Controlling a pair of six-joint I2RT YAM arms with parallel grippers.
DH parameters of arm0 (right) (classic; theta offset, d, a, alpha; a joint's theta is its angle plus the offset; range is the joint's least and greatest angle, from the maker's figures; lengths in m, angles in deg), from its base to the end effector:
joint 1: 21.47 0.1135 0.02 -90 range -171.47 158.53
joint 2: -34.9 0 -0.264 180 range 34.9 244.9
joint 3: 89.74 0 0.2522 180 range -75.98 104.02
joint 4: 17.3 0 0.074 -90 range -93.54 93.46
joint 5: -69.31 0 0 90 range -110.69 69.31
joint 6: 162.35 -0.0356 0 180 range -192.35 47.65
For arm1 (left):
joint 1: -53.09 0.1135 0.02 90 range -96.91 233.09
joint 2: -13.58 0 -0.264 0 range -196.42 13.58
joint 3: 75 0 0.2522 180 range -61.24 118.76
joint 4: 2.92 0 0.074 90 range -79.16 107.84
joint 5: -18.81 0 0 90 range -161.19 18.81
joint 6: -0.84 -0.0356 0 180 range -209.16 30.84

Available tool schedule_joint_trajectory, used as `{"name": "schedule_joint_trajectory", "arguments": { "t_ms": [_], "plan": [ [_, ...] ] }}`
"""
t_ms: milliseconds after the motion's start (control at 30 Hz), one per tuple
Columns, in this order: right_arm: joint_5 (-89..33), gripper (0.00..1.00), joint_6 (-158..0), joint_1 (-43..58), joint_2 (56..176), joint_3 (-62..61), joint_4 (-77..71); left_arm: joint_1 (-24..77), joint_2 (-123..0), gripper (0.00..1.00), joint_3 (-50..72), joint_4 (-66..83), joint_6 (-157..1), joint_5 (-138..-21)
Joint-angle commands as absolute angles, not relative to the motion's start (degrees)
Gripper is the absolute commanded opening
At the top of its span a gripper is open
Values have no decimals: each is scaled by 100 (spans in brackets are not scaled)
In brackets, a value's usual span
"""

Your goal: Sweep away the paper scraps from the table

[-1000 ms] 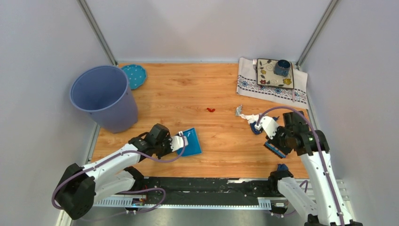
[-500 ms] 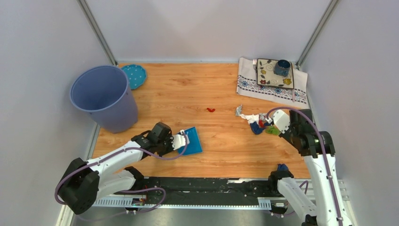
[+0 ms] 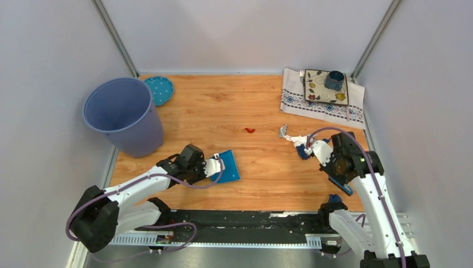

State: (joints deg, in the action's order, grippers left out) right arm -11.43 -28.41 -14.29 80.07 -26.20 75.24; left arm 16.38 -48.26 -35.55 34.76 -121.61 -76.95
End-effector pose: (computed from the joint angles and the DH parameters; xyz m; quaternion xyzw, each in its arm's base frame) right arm 0.1029 0.0072 0.2752 -0.4159 0.8954 -0.1192 0.1050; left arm 0.1447 -0.1124 0.1554 0.5583 0.7870 -0.0581 0.2559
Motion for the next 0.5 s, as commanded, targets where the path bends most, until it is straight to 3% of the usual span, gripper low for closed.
{"name": "schedule_joint_trajectory", "arguments": {
  "t_ms": [0, 67, 133, 267, 467],
  "plan": [
    [-2495, 0, -3138, -901, 8595, -1878, 9200, 1662, -4821, 0, -3478, 3536, -12238, -7524],
    [-3770, 0, -3191, -645, 8955, -1483, 9173, 1662, -4794, 0, -3487, 3519, -12238, -7462],
    [-3890, 0, -3559, -224, 9474, -1071, 8990, 1662, -4724, 0, -3496, 3510, -12230, -7435],
    [-2161, 0, -5587, 77, 9835, 95, 7954, 1662, -4601, 0, -3540, 3448, -12203, -7470],
    [724, 0, -9488, -195, 9766, 1445, 8292, 1662, -4513, 0, -3601, 3352, -12159, -7444]
  ]
}}
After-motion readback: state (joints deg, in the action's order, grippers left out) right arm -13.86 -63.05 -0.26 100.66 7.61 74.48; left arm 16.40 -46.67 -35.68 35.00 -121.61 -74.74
